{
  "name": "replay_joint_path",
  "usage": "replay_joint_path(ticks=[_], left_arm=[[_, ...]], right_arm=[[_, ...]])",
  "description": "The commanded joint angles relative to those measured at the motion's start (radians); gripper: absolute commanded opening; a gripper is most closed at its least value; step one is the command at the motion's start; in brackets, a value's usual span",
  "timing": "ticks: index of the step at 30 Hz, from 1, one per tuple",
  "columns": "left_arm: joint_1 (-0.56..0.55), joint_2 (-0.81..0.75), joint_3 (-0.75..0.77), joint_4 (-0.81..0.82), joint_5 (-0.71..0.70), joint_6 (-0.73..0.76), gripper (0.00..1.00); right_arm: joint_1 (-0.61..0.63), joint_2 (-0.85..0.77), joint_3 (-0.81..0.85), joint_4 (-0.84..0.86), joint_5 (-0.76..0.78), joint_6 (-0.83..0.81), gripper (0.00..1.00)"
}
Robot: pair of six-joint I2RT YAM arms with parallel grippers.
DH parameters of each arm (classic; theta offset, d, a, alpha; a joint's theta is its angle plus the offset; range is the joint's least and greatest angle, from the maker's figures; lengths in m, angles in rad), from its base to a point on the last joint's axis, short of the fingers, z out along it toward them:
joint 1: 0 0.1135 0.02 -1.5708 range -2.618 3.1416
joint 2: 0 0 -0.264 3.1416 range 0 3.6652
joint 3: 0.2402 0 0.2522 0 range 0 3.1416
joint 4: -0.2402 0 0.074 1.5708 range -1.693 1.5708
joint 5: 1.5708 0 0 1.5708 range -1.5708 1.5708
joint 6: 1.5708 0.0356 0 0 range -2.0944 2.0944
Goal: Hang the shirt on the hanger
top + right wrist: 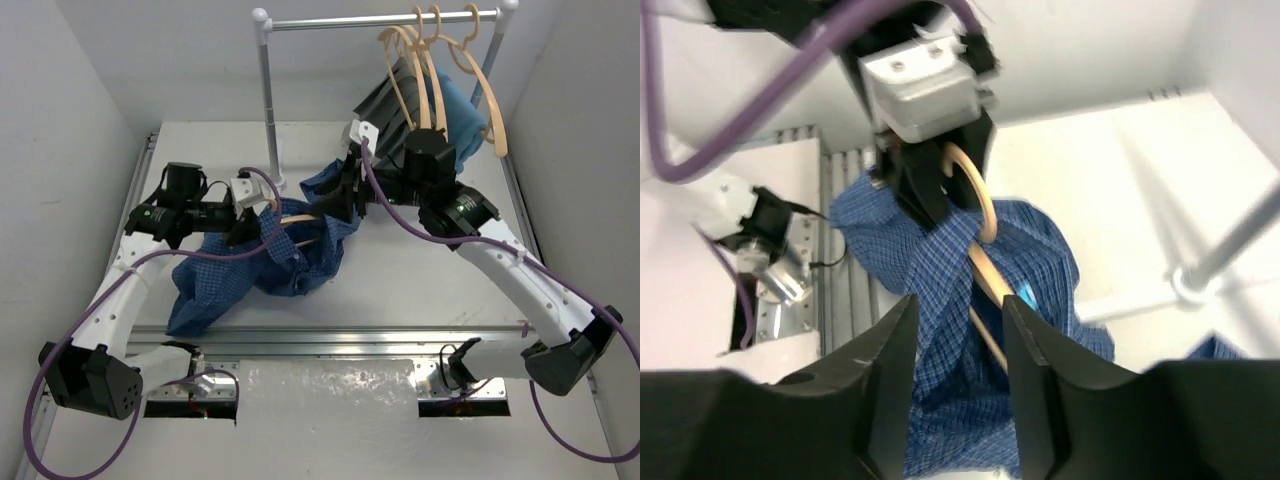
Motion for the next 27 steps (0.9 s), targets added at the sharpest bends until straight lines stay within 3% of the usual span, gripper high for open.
replay_joint_path(ticks=[1, 9, 23, 26, 27], left_arm=[[-0.003, -0.005, 0.066, 0.014, 0.111, 0.043, 0.00], [-0.003, -0.019, 0.063, -0.020, 0.152, 0.101, 0.00], [-0.003, -0.023, 0.060, 0.028, 0.188, 0.065, 0.00], [-0.003, -0.028, 0.055, 0.073, 0.225, 0.028, 0.00], [-0.003, -0.028, 0.054, 0.110, 0.234, -0.010, 0.00]], right_arm=[[0.002, 0.072, 0.070, -0.076, -0.122, -0.100, 0.38], [0.004, 0.250, 0.158, -0.170, -0.197, -0.183, 0.38], [0.090, 0.427, 0.232, -0.288, -0.132, -0.256, 0.40], [0.110, 0.450, 0.229, -0.276, -0.105, -0.253, 0.35], [0.110, 0.450, 0.221, -0.251, -0.107, -0.231, 0.26]])
